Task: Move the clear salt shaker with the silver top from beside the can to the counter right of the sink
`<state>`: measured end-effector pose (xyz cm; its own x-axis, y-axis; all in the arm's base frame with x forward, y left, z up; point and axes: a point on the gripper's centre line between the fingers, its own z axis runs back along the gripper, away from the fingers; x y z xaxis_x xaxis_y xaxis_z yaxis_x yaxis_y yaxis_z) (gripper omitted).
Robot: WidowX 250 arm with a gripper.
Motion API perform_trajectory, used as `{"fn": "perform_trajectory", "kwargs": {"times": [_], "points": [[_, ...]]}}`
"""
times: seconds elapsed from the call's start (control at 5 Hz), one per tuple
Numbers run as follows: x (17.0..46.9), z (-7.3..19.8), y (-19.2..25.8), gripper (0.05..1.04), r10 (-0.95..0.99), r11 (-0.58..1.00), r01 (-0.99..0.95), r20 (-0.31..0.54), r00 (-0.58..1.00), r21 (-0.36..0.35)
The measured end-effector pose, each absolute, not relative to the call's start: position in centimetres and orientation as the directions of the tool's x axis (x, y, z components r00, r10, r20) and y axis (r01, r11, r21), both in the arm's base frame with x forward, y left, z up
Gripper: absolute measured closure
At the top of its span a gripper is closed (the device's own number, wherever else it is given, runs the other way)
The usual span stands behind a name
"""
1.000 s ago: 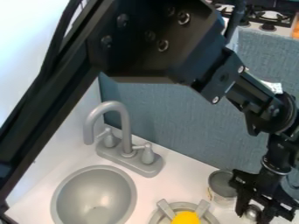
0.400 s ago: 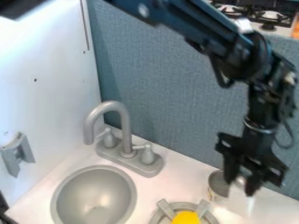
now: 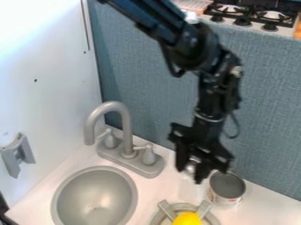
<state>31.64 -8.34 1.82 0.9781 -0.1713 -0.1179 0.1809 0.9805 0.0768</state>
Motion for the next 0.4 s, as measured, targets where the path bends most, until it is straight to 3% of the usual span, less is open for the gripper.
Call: {"fn": "perform_trajectory", "kwargs": {"times": [0.4], "points": [[32.4,0.0,-3.4,0.570,-0.074,0.994,0.078,-0.055,0.996,0.080]]}}
